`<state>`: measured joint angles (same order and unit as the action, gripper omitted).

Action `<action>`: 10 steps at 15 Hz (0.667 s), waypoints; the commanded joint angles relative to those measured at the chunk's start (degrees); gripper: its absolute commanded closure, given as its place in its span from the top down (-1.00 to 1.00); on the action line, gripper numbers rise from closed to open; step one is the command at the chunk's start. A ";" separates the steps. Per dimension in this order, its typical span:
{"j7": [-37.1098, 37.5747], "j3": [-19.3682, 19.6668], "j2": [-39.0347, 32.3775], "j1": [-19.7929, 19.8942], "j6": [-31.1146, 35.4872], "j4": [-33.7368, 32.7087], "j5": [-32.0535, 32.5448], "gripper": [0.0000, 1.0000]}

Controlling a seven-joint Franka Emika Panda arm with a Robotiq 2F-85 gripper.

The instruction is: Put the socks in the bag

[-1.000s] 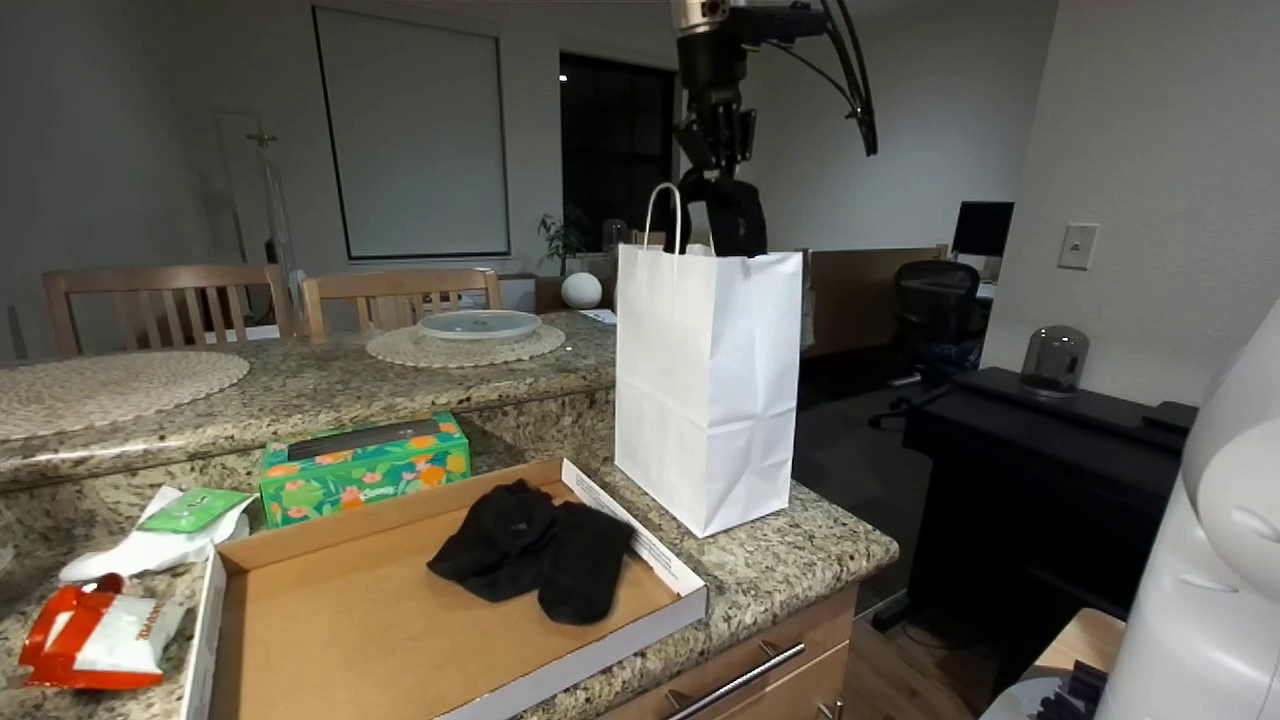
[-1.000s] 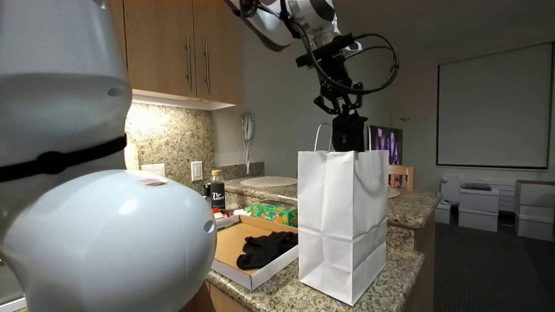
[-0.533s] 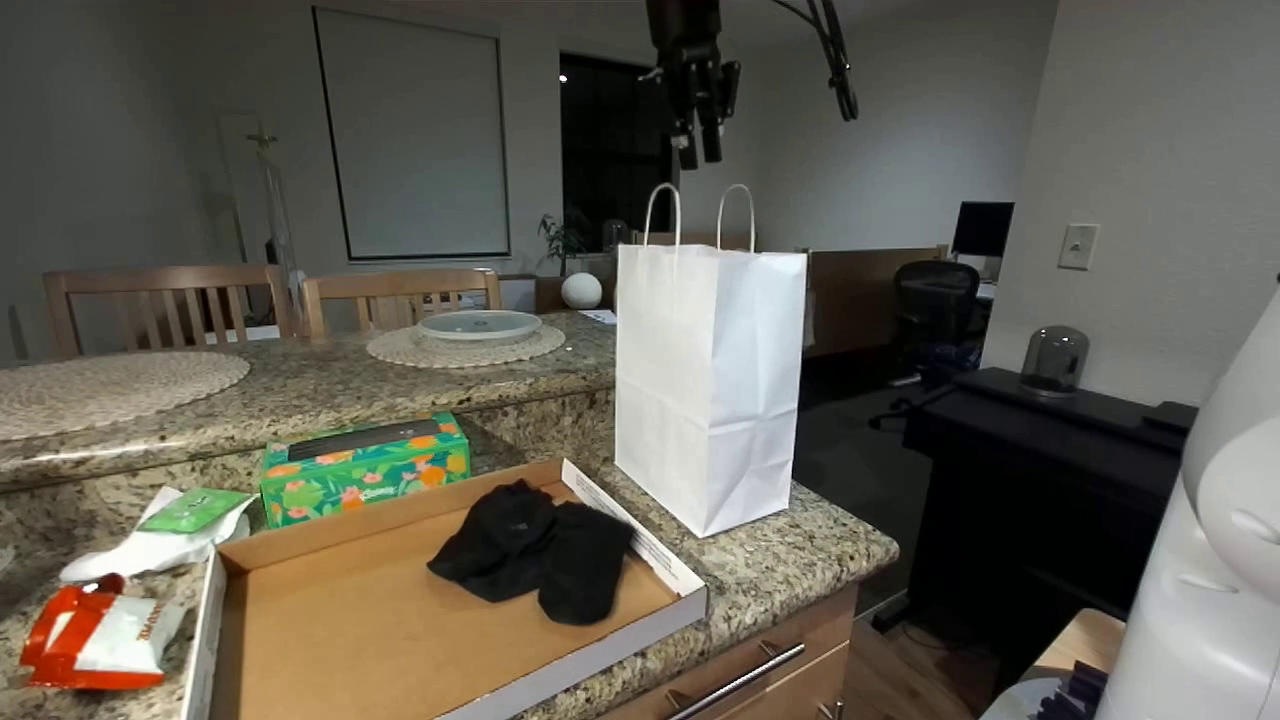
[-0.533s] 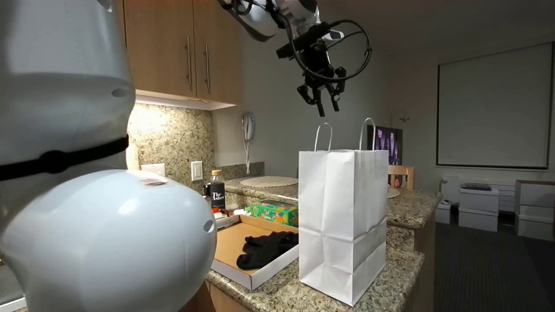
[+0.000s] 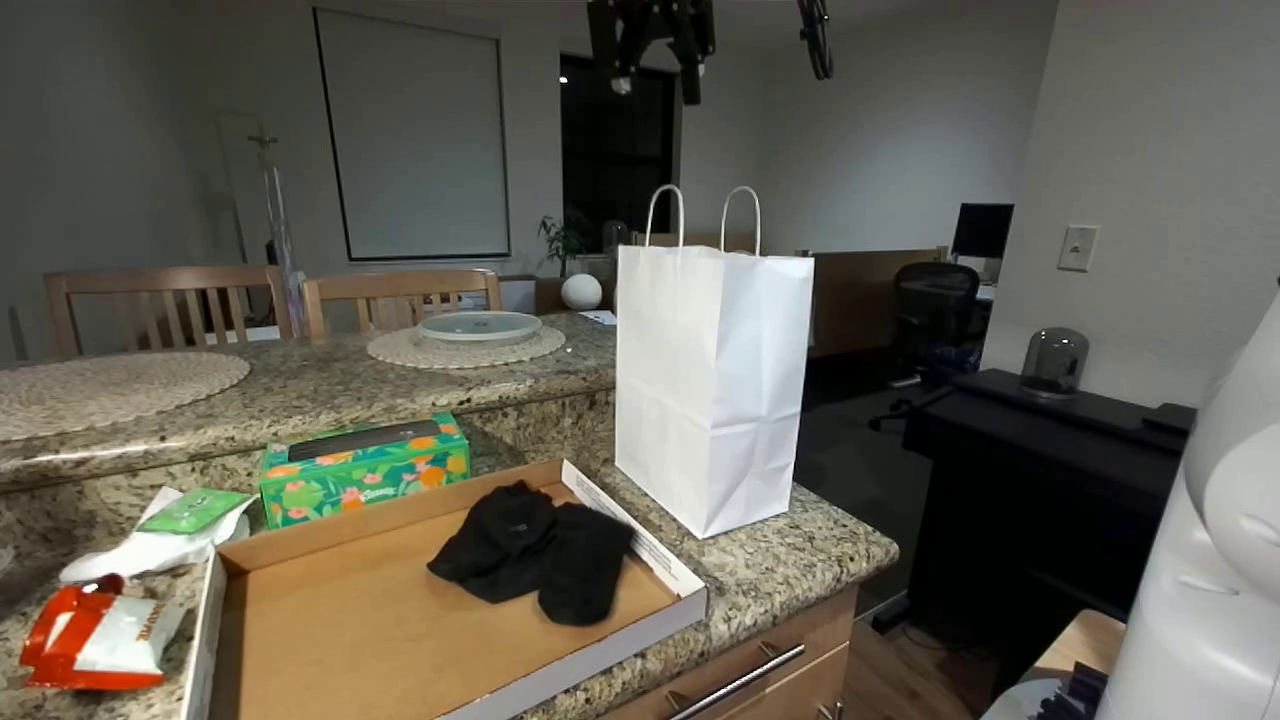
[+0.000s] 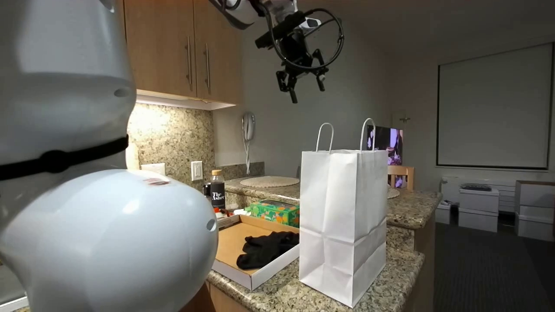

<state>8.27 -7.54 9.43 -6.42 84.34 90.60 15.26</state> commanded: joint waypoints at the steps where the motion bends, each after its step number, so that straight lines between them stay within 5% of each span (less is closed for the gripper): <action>1: -1.44 -3.75 -2.55 -2.62 0.85 -2.49 0.00 1.00; 10: 1.60 -8.84 -11.99 -9.26 17.40 4.75 -2.94 1.00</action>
<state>7.66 -16.17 -0.37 -15.00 94.99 91.09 14.10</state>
